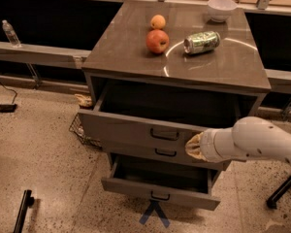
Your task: Close top drawer
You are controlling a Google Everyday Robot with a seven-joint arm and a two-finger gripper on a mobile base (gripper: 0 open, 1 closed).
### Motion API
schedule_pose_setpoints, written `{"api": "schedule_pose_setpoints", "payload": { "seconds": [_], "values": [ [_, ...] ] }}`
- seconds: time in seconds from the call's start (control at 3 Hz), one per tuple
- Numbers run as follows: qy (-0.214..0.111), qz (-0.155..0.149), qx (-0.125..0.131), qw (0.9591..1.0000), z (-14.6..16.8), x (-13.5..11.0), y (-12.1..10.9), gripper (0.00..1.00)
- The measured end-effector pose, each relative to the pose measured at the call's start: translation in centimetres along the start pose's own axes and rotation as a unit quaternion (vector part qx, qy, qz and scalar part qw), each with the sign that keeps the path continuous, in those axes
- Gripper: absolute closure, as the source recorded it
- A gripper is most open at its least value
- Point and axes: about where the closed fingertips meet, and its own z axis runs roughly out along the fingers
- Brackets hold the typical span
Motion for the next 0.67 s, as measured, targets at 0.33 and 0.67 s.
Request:
{"api": "schedule_pose_setpoints", "payload": {
  "seconds": [0.33, 0.67],
  "values": [
    [0.005, -0.015, 0.009, 0.9998, 0.5, 0.5, -1.9, 1.00],
    [0.011, -0.024, 0.019, 0.9995, 0.7, 1.0, -3.6, 1.00]
  ]
}}
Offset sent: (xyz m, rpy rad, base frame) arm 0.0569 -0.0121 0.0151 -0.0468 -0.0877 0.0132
